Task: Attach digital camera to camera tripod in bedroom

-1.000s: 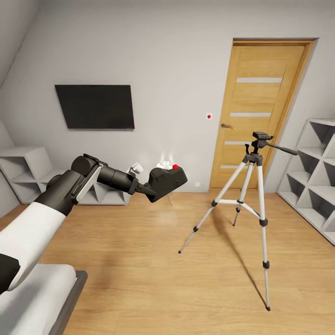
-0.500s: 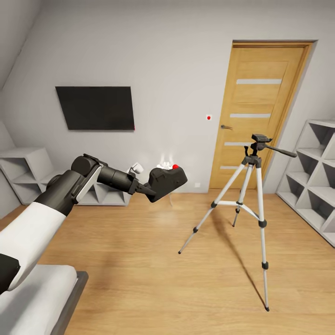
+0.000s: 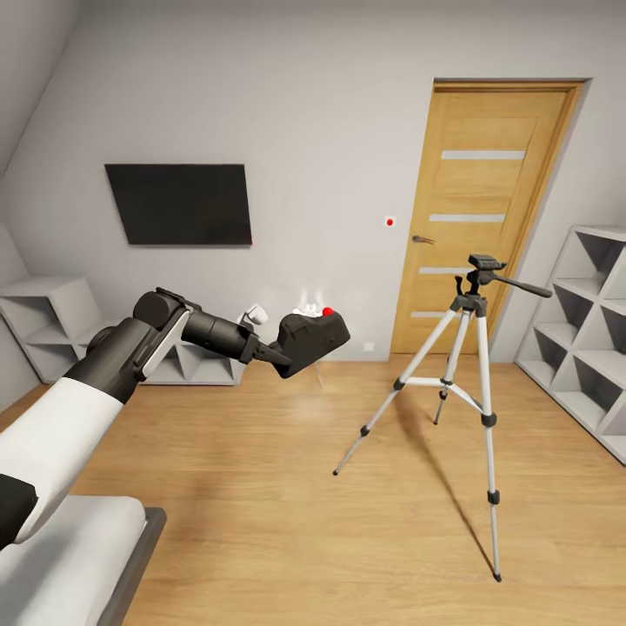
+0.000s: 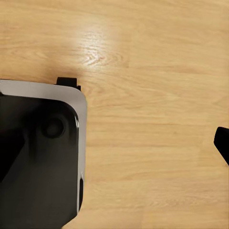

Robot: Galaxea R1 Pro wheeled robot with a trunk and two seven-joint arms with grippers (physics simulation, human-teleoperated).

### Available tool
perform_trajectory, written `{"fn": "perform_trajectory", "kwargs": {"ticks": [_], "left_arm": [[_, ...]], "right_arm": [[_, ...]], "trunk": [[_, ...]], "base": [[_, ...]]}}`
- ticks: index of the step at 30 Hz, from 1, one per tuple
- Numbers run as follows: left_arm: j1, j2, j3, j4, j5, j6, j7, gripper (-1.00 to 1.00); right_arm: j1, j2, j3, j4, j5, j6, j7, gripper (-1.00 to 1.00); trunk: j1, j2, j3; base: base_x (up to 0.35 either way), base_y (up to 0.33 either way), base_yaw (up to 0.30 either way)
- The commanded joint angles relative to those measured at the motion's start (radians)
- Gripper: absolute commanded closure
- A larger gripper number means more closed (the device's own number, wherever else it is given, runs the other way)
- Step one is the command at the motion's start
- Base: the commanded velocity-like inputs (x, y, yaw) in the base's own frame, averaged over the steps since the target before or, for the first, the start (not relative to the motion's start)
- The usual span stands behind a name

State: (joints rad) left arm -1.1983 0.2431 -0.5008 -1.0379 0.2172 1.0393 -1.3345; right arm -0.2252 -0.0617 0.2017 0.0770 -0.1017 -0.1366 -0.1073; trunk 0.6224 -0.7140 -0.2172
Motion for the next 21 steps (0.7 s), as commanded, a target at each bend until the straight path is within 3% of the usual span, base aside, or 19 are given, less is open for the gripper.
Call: {"fn": "perform_trajectory", "kwargs": {"ticks": [1, 21], "left_arm": [[-0.001, 0.001, -0.002, 0.000, 0.004, 0.008, -0.002, 1.00], [-0.001, 0.001, -0.002, 0.000, 0.004, 0.008, -0.002, 1.00]], "right_arm": [[-0.002, 0.001, 0.008, 0.004, -0.010, -0.008, 0.000, -1.00], [-0.002, 0.002, 0.008, 0.004, -0.010, -0.007, 0.000, -1.00]], "trunk": [[-0.004, 0.006, 0.002], [-0.080, 0.146, 0.064]], "base": [[0.000, 0.000, 0.000], [0.000, 0.000, 0.000]]}}
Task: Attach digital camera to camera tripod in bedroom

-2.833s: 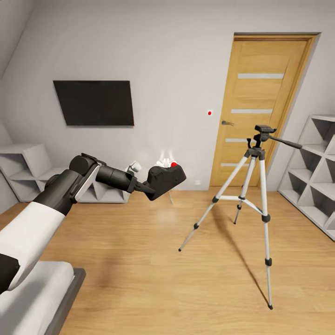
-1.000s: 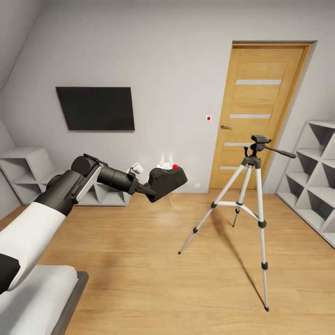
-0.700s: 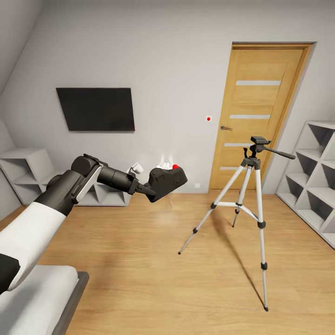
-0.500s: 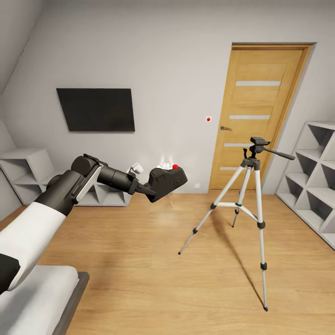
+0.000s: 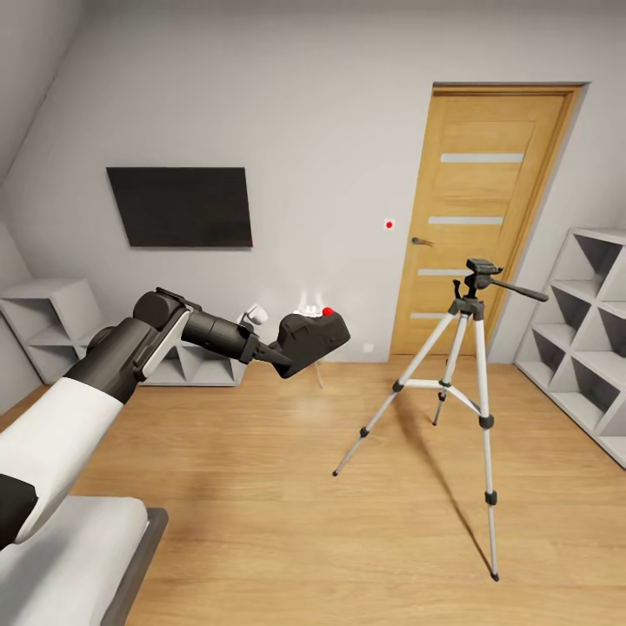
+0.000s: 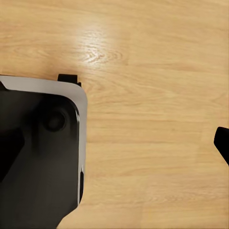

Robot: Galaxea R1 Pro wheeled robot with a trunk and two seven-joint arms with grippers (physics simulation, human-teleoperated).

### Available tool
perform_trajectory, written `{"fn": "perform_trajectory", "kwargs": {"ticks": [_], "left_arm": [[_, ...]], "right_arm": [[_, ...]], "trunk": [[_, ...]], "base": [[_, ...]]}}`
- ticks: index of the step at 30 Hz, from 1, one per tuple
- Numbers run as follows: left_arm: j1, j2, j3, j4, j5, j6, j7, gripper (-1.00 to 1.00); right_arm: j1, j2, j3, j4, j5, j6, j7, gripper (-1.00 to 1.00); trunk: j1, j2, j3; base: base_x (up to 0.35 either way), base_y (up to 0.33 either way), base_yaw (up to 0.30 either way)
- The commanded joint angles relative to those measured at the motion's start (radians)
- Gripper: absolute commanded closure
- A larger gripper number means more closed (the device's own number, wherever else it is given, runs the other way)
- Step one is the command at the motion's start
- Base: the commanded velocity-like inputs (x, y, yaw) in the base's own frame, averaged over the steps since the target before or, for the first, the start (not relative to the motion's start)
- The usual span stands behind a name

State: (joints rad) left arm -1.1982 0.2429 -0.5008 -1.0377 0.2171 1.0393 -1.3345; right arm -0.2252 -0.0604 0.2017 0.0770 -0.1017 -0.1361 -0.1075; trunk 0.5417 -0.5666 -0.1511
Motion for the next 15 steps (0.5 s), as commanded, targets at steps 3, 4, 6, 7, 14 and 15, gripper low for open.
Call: {"fn": "perform_trajectory", "kwargs": {"ticks": [3, 4, 6, 7, 14, 15], "left_arm": [[-0.001, 0.001, -0.002, 0.000, 0.004, 0.008, -0.002, 1.00], [-0.001, 0.001, -0.002, 0.000, 0.004, 0.008, -0.002, 1.00], [-0.001, 0.001, -0.002, 0.000, 0.004, 0.008, -0.002, 1.00], [-0.001, 0.001, -0.002, 0.000, 0.004, 0.008, -0.002, 1.00], [-0.001, 0.001, -0.003, 0.001, 0.004, 0.008, -0.002, 1.00], [-0.001, 0.001, -0.004, 0.001, 0.004, 0.008, -0.002, 1.00]], "right_arm": [[-0.002, 0.000, 0.008, 0.004, -0.010, -0.008, 0.000, -1.00], [-0.002, 0.000, 0.008, 0.004, -0.010, -0.008, 0.001, -1.00], [-0.002, 0.001, 0.008, 0.004, -0.010, -0.008, 0.001, -1.00], [-0.002, 0.001, 0.008, 0.004, -0.010, -0.008, 0.000, -1.00], [-0.002, 0.001, 0.008, 0.004, -0.010, -0.008, 0.000, -1.00], [-0.002, 0.001, 0.008, 0.004, -0.010, -0.008, 0.000, -1.00]], "trunk": [[-0.011, 0.020, 0.008], [-0.015, 0.027, 0.011], [-0.023, 0.041, 0.017], [-0.027, 0.048, 0.020], [-0.053, 0.097, 0.042], [-0.057, 0.104, 0.045]], "base": [[0.000, 0.000, 0.000], [0.000, 0.000, 0.000], [0.000, 0.000, 0.000], [0.000, 0.000, 0.000], [0.000, 0.000, 0.000], [0.000, 0.000, 0.000]]}}
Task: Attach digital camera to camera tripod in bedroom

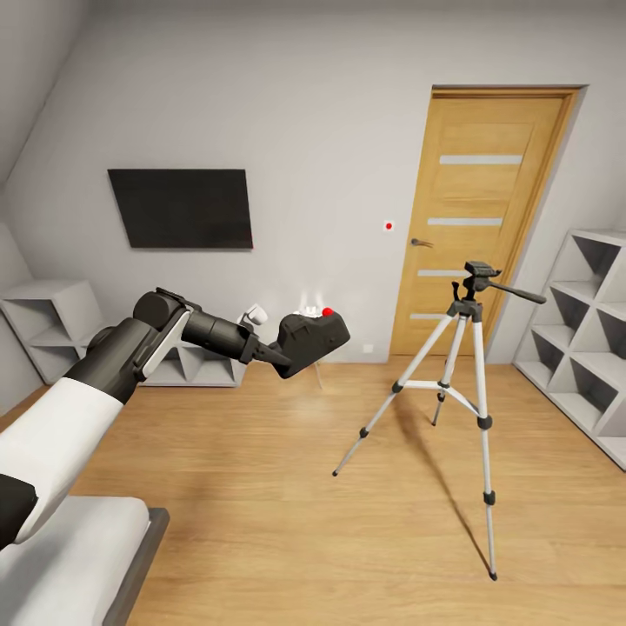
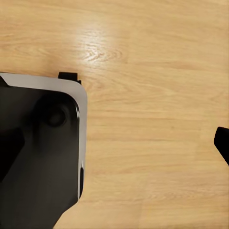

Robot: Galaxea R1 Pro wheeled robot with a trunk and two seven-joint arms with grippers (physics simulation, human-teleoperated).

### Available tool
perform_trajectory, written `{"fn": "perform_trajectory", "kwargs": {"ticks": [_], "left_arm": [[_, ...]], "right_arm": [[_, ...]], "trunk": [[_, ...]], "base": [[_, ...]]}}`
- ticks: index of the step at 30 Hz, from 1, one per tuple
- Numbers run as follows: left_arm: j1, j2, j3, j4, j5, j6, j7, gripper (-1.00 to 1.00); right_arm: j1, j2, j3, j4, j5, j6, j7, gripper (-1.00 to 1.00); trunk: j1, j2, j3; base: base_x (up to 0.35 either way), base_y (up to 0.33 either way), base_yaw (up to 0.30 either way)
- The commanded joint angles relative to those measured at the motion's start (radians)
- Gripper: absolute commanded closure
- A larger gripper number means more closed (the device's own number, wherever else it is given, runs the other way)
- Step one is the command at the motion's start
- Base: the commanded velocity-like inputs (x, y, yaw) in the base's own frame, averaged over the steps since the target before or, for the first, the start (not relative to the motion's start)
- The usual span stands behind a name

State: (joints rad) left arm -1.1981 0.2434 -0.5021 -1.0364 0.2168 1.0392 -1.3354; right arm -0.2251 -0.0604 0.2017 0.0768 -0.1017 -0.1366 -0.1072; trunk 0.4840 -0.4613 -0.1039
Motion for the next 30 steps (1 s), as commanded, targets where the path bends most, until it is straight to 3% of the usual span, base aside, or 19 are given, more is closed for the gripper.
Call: {"fn": "perform_trajectory", "kwargs": {"ticks": [1, 9, 30], "left_arm": [[-0.001, 0.001, -0.002, 0.000, 0.004, 0.008, -0.002, 1.00], [-0.001, 0.001, -0.003, 0.000, 0.004, 0.008, -0.002, 1.00], [-0.001, 0.001, -0.003, -0.001, 0.004, 0.008, -0.002, 1.00]], "right_arm": [[-0.002, 0.001, 0.008, 0.004, -0.010, -0.008, 0.000, -1.00], [-0.002, 0.001, 0.008, 0.004, -0.010, -0.008, 0.000, -1.00], [-0.001, -0.001, -0.010, 0.004, -0.027, 0.007, -0.001, -1.00]], "trunk": [[-0.003, 0.005, 0.001], [-0.034, 0.061, 0.026], [-0.034, 0.061, 0.026]], "base": [[0.000, 0.000, 0.000], [0.000, 0.000, 0.000], [0.000, 0.000, 0.000]]}}
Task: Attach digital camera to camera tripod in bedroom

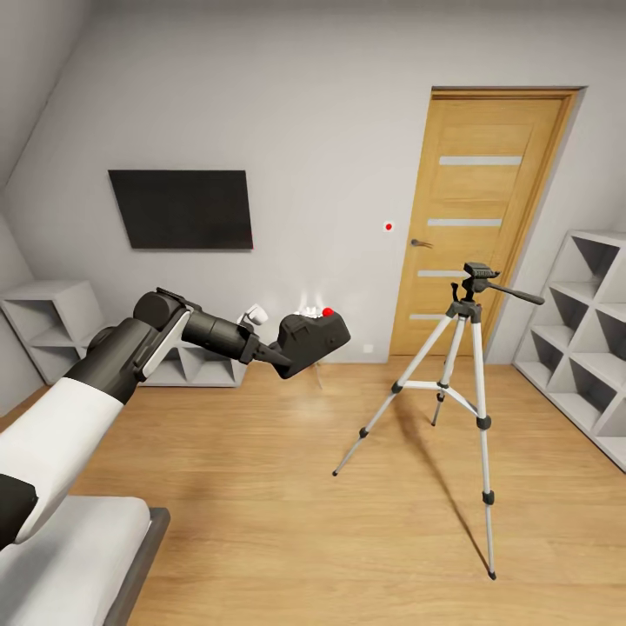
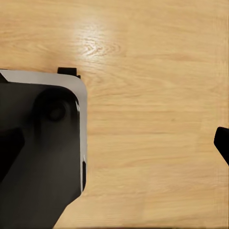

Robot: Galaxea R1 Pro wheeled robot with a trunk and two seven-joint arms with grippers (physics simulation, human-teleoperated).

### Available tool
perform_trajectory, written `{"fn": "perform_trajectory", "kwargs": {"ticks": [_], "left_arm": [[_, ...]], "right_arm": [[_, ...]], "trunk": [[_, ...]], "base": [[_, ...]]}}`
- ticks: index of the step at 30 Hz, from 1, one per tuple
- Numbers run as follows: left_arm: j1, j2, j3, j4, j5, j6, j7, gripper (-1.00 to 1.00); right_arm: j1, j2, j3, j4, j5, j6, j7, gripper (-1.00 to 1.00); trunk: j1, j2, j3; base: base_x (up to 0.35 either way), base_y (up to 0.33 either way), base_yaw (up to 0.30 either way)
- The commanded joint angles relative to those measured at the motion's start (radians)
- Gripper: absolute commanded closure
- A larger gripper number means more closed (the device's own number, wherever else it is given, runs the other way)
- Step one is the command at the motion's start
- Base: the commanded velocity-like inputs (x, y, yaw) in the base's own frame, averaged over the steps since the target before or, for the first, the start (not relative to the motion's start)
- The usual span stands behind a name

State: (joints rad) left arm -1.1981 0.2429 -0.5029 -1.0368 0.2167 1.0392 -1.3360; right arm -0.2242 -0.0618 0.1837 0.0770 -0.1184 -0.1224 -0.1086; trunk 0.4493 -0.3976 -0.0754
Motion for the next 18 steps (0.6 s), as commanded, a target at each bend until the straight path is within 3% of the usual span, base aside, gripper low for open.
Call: {"fn": "perform_trajectory", "kwargs": {"ticks": [1, 7, 13, 18], "left_arm": [[-0.001, 0.001, -0.002, 0.000, 0.004, 0.008, -0.002, 1.00], [-0.001, 0.001, -0.003, 0.000, 0.004, 0.008, -0.002, 1.00], [-0.001, 0.001, -0.003, 0.000, 0.004, 0.008, -0.002, 1.00], [-0.001, 0.001, -0.002, 0.000, 0.004, 0.008, -0.002, 1.00]], "right_arm": [[0.001, 0.001, 0.004, 0.004, -0.020, -0.005, 0.001, -1.00], [0.019, 0.000, -0.001, 0.004, -0.047, 0.002, 0.041, -1.00], [0.024, -0.006, -0.006, 0.004, -0.060, 0.003, 0.167, -1.00], [0.025, -0.009, -0.007, 0.004, -0.066, 0.000, 0.174, -1.00]], "trunk": [[0.001, -0.002, -0.002], [0.001, -0.002, -0.002], [0.001, -0.002, -0.002], [0.001, -0.002, -0.002]], "base": [[0.000, 0.000, 0.000], [0.000, 0.000, 0.000], [0.000, 0.000, 0.000], [0.000, 0.000, 0.000]]}}
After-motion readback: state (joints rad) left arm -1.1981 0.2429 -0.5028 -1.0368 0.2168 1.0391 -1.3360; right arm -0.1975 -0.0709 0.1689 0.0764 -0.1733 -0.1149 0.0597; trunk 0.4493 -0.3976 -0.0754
